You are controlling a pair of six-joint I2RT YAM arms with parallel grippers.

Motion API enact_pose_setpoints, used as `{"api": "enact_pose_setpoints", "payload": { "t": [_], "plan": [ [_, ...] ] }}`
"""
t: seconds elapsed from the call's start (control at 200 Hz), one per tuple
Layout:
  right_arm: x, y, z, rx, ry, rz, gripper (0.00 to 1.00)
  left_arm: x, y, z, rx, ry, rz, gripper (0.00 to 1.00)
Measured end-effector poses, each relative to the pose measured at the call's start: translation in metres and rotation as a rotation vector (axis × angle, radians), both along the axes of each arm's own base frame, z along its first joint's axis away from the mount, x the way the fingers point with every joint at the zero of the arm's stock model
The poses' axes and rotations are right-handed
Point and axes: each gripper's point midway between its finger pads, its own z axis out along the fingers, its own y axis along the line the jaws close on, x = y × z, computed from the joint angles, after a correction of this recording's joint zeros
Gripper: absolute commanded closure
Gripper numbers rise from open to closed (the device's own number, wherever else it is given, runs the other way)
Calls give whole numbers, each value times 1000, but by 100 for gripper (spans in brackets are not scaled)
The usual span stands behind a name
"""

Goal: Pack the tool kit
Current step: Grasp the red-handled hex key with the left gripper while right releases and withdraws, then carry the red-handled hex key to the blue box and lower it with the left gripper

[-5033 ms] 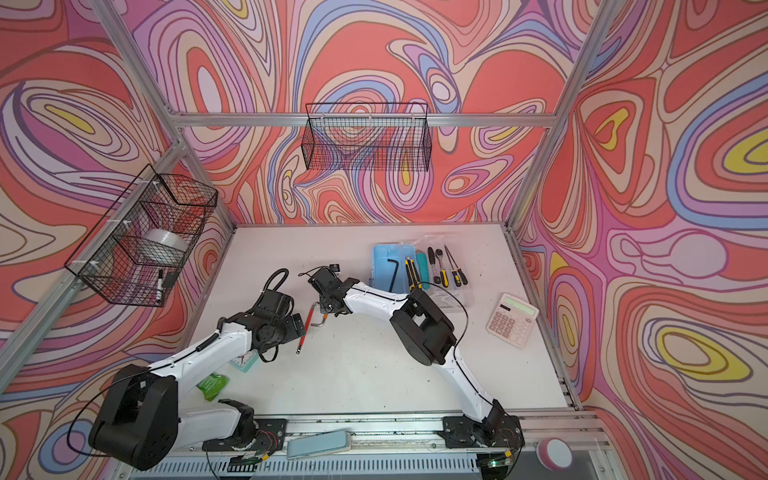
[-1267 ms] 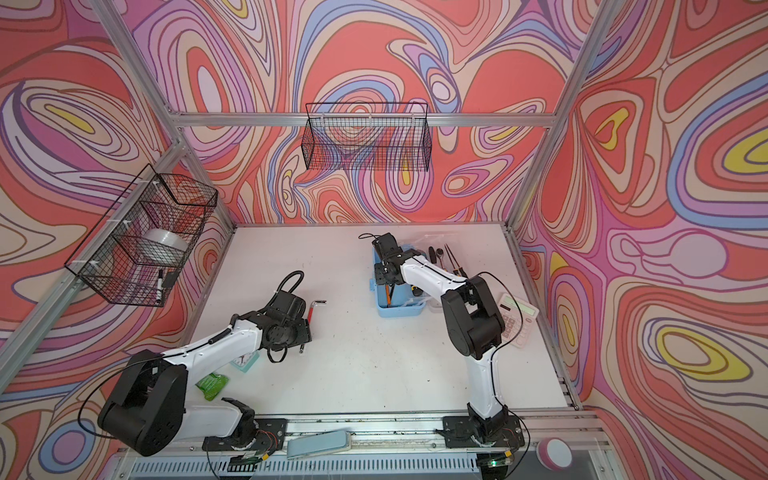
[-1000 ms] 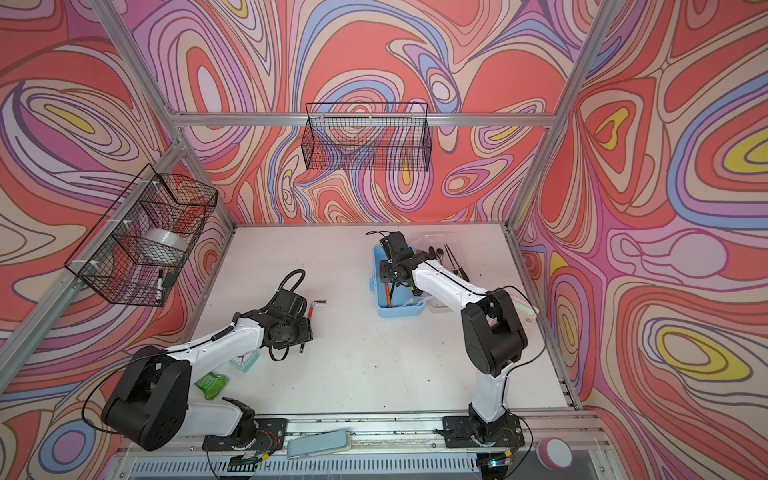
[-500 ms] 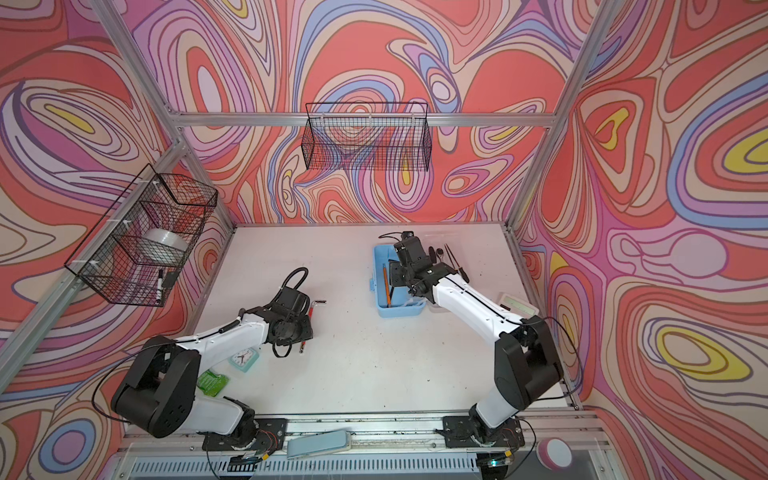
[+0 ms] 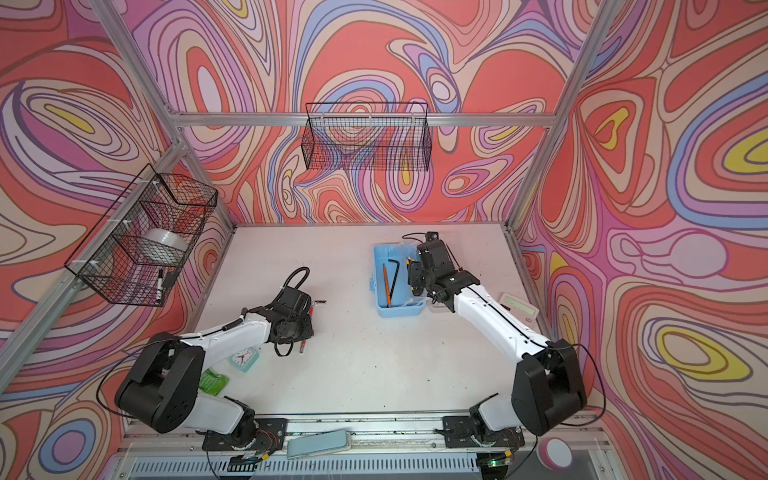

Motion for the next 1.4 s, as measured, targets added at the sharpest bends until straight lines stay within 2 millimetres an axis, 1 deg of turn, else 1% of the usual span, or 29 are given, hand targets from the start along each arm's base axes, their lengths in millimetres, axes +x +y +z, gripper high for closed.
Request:
{"api": "enact_pose_setpoints", "payload": {
  "t": [0.08, 0.145, 0.26, 0.335, 0.446, 0.591, 0.756, 0.816, 0.896, 1.031, 1.127, 1.282, 1.397],
  "plan": [
    [-1, -12, 5, 7, -15, -24, 27, 1, -2, 0, -10, -1, -4, 90],
    [-1, -27, 8, 12, -24, -58, 27, 0, -5, 0, -23, 3, -16, 95],
    [-1, -52, 11, 24, -33, -111, 27, 0, -9, 0, -39, 4, -23, 99],
    [-2, -66, 10, 34, -33, -142, 26, -1, -12, 1, -53, 5, -28, 100],
    [-4, -83, 7, 48, -28, -172, 26, -2, -15, 3, -75, 6, -30, 100],
    [-7, -99, 3, 61, -20, -197, 26, -3, -21, 5, -101, 8, -31, 100],
    [-6, -115, 1, 88, -21, -224, 26, -5, -33, 8, -134, 12, -37, 100],
    [-5, -121, 2, 100, -26, -233, 26, -2, -41, 13, -149, 5, -44, 100],
    [-4, -127, 2, 115, -33, -239, 26, 8, -56, 26, -174, -24, -57, 100],
    [-2, -136, 2, 140, -46, -245, 25, 27, -87, 53, -229, -91, -84, 100],
    [-2, -143, 0, 161, -51, -251, 26, 38, -108, 67, -265, -124, -99, 100],
    [-3, -156, -6, 196, -56, -266, 25, 56, -140, 80, -311, -145, -113, 100],
    [-5, -162, -12, 217, -50, -272, 25, 75, -169, 87, -349, -151, -133, 100]
  ]
}}
